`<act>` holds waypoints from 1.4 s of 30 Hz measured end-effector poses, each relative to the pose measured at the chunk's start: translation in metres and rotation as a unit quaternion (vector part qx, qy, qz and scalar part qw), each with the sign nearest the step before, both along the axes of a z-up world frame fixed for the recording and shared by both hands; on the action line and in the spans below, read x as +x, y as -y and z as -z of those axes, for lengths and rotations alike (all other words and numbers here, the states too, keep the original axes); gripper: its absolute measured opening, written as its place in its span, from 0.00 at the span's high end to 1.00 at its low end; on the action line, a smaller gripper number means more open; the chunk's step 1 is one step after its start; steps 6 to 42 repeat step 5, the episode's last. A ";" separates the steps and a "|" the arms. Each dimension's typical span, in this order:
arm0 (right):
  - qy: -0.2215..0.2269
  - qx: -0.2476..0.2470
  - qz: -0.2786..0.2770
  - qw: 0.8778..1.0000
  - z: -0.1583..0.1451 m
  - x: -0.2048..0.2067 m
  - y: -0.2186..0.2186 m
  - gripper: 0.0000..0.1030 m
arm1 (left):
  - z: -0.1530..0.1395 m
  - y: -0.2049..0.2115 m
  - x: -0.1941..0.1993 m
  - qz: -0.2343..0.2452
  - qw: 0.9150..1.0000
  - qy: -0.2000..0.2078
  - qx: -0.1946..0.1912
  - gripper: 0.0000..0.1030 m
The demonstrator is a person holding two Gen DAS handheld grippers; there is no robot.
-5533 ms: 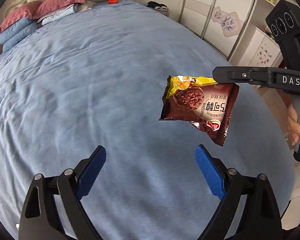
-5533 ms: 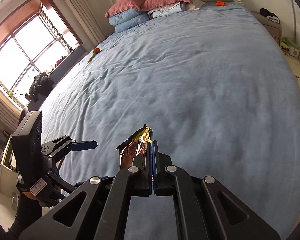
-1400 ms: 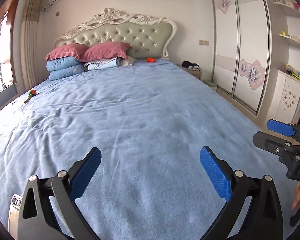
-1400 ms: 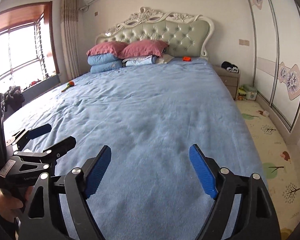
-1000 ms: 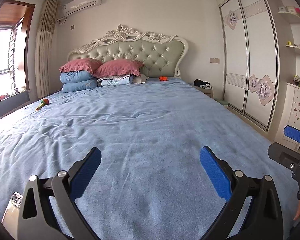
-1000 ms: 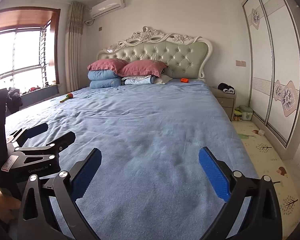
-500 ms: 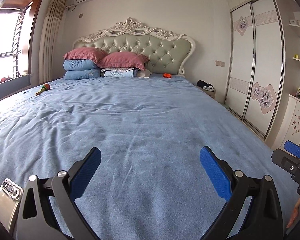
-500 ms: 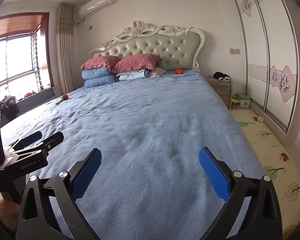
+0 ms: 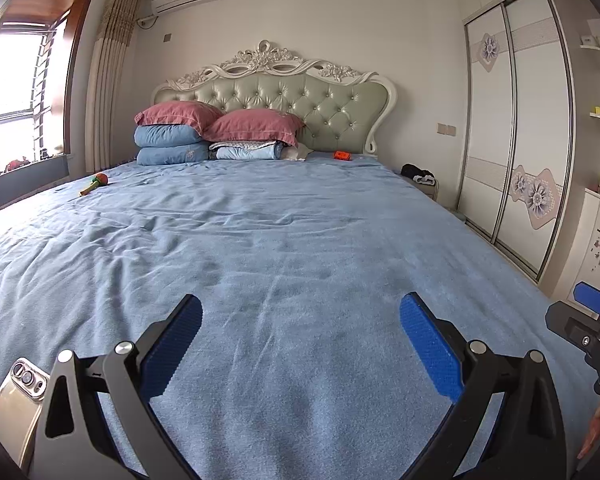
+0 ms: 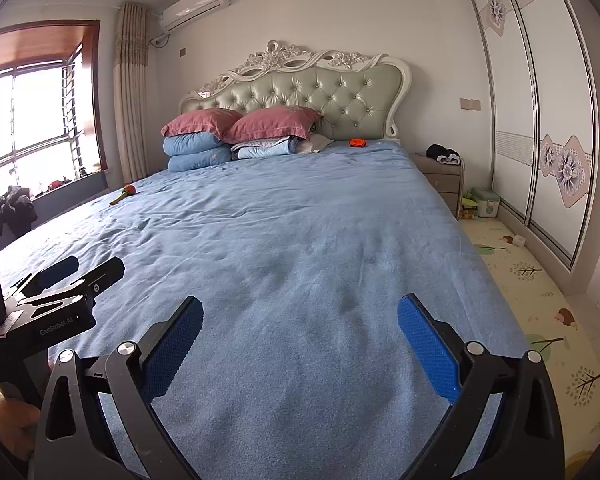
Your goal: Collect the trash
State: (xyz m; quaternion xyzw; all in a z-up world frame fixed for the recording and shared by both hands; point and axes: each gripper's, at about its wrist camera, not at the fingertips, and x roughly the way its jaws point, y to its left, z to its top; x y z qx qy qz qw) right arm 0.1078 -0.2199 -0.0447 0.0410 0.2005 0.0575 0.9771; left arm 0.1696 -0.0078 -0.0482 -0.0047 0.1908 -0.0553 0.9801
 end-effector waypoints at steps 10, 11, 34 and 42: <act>-0.003 0.000 0.000 1.000 0.001 0.002 0.000 0.08 | -0.001 0.001 -0.003 0.002 1.000 0.004 0.004 0.04; -0.003 0.000 0.000 1.000 0.001 0.002 0.000 0.08 | -0.001 0.001 -0.003 0.002 1.000 0.004 0.004 0.04; -0.003 0.000 0.000 1.000 0.001 0.002 0.000 0.08 | -0.001 0.001 -0.003 0.002 1.000 0.004 0.004 0.04; -0.003 0.000 0.000 1.000 0.001 0.002 0.000 0.08 | -0.001 0.001 -0.003 0.002 1.000 0.004 0.004 0.04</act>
